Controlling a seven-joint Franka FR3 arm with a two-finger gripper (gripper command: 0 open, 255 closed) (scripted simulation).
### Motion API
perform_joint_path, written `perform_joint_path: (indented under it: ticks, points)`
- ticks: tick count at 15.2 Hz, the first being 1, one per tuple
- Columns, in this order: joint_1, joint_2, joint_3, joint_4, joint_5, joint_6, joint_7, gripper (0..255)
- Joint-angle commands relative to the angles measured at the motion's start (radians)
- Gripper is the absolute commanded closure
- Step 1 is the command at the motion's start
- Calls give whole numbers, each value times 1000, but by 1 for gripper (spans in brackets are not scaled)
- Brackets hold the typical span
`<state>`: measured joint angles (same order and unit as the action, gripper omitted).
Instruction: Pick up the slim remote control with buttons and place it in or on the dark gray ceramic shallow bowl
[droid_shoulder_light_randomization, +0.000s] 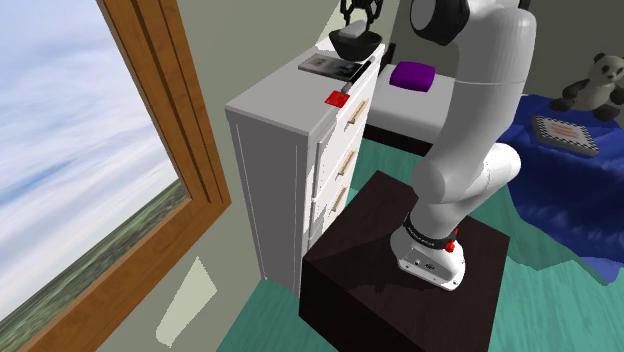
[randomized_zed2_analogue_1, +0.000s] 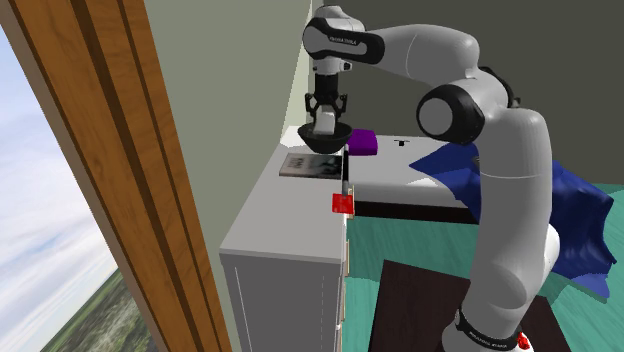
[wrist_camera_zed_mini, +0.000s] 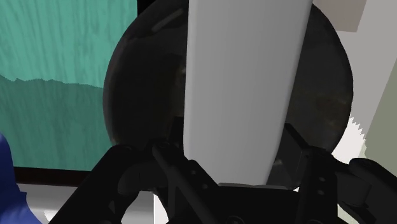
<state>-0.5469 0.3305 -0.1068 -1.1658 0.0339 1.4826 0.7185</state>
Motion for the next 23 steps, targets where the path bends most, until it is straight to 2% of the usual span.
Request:
perform_joint_path:
  ticks: [1, 9, 10, 15, 19, 23]
  points:
    - [2, -14, 0, -61, -2, 47, -1, 255]
    - [2, -14, 0, -61, -2, 47, -1, 255]
    - [2, -14, 0, -60, -2, 47, 0, 0]
    - [2, -14, 0, -60, -2, 47, 0, 0]
    - [-10, 73, -1, 206, 8, -132, -2, 0]
    - [-11, 73, 0, 206, 8, -132, -2, 0]
